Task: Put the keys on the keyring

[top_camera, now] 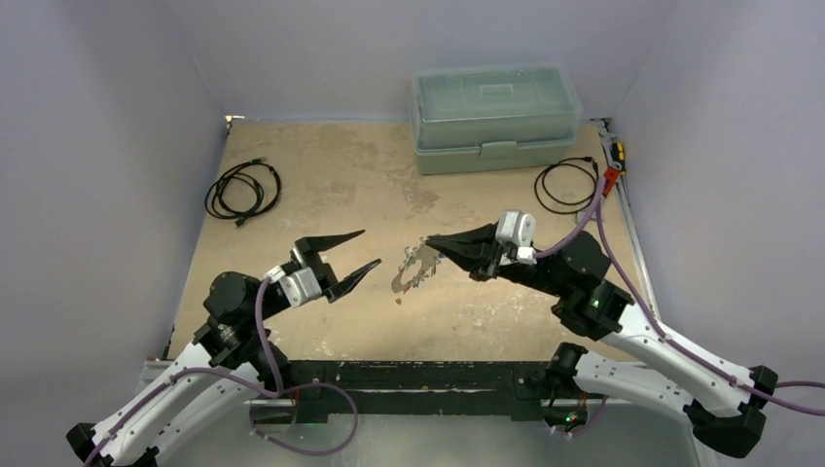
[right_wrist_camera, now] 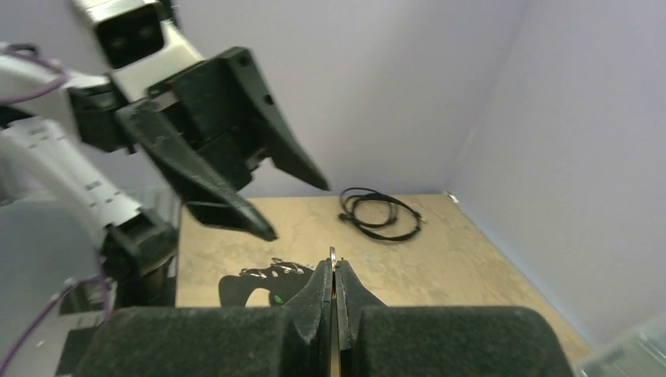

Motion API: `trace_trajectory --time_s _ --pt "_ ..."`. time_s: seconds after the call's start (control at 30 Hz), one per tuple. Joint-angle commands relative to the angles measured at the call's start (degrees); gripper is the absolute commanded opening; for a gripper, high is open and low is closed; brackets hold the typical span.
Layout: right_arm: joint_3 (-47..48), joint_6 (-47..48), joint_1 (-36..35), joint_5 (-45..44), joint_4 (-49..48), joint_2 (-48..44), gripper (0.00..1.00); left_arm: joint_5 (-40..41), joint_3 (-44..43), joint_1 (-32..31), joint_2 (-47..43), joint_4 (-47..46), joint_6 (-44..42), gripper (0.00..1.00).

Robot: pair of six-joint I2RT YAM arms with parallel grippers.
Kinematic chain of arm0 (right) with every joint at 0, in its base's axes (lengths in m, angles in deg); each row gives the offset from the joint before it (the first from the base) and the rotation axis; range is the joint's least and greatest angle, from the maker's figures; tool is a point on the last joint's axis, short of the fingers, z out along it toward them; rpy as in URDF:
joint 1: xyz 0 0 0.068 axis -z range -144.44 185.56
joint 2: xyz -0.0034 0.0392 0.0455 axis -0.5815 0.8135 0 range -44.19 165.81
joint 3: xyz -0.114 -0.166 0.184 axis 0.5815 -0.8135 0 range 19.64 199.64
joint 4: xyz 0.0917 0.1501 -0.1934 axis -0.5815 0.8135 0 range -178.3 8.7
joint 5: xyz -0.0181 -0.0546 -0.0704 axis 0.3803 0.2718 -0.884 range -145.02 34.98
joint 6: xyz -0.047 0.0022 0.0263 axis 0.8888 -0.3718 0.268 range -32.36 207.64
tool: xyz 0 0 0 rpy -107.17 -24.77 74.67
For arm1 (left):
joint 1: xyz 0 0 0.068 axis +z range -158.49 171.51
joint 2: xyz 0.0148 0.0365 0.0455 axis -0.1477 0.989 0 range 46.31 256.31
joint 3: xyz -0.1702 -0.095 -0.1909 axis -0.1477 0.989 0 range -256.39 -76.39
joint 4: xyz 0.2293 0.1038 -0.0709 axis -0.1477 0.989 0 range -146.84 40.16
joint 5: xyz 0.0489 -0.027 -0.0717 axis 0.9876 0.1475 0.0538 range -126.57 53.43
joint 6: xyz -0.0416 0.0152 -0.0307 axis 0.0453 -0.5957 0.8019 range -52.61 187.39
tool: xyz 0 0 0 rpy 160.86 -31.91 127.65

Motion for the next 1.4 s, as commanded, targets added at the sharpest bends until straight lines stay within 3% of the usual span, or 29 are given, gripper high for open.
trace_trajectory --time_s 0.0,0.13,0.27,0.37,0.67,1.0,1.17,1.37 --pt "3.47 2.29 -0.08 13.73 2.27 1.17 0.0 -0.54 -1.81 -0.25 0.83 -0.6 -1.62 0.53" --pt "5.49 2.61 -0.08 19.25 3.93 4.1 0.0 -5.13 -2.87 -0.24 2.58 0.17 -1.02 0.5" --pt "6.54 2.66 -0.08 22.64 4.17 5.26 0.0 -17.89 -2.39 -0.27 4.63 -1.6 0.6 0.48" --pt "8.47 3.91 -0.08 22.46 6.48 6.18 0.0 -21.11 -3.78 -0.29 6.67 -0.57 1.25 0.47" --pt "11.57 4.75 -0.12 23.53 7.14 6.68 0.0 -21.54 -3.75 -0.27 8.31 -2.15 2.96 0.46" --pt "11.55 4.47 -0.08 22.07 5.93 7.33 0.0 -23.76 -3.18 -0.42 10.56 -6.92 9.11 0.55" --pt "10.85 4.42 -0.08 20.71 4.99 7.23 0.0 -24.28 -3.16 -0.4 11.06 -7.31 9.98 0.51" --pt "10.31 3.99 -0.08 20.79 3.93 7.17 0.0 -24.19 -3.17 -0.46 11.48 -7.67 10.28 0.37"
